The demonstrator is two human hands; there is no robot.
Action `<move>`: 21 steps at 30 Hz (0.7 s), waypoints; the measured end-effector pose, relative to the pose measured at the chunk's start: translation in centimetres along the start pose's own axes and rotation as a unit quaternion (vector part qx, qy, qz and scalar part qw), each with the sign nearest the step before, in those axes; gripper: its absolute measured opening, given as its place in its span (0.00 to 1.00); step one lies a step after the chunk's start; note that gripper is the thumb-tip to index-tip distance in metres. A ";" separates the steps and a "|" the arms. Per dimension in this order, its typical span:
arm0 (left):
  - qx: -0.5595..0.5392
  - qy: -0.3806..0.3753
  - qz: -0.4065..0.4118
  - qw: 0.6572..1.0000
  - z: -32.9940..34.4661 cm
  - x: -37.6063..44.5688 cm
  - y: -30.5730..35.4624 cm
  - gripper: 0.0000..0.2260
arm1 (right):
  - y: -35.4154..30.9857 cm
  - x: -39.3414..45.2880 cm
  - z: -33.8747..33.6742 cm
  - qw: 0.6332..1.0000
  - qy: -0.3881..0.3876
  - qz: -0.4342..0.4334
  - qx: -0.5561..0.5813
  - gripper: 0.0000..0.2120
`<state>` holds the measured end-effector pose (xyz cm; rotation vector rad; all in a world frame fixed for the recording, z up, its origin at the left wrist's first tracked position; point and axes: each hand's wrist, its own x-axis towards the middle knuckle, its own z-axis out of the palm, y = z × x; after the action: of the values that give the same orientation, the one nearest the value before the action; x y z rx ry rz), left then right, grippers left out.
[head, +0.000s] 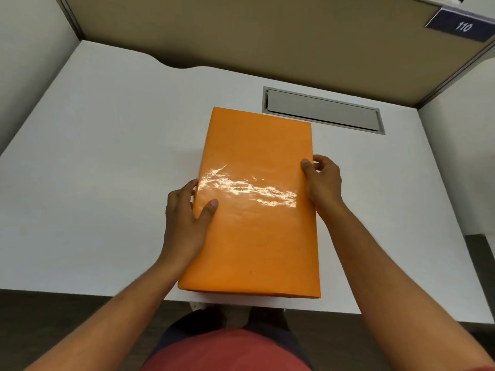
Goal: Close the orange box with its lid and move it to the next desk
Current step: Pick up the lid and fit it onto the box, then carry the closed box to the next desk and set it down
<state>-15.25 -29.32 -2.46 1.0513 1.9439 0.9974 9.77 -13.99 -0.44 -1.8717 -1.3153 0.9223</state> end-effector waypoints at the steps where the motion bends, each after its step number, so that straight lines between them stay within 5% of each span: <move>1: -0.001 -0.003 0.003 1.000 0.0 0.1 0.1 0.26 | 0.1 0.2 0.1 1.000 -0.002 -0.003 -0.011 0.22; 11: -0.014 -0.045 -0.026 0.999 -1.4 6.4 1.7 0.15 | 0.4 1.7 0.5 0.997 -0.012 -0.032 -0.062 0.21; 15: -0.050 -0.060 0.015 0.997 -1.2 13.1 5.3 0.19 | -1.7 4.7 0.5 0.997 -0.031 -0.046 -0.057 0.23; 21: -0.040 -0.073 0.052 0.995 0.5 20.0 8.7 0.19 | -3.3 8.1 0.9 0.967 -0.081 -0.140 -0.196 0.23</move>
<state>-20.34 -8.31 0.48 1.1554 1.7322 1.0161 9.36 -5.26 0.38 -1.8512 -1.9205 0.7149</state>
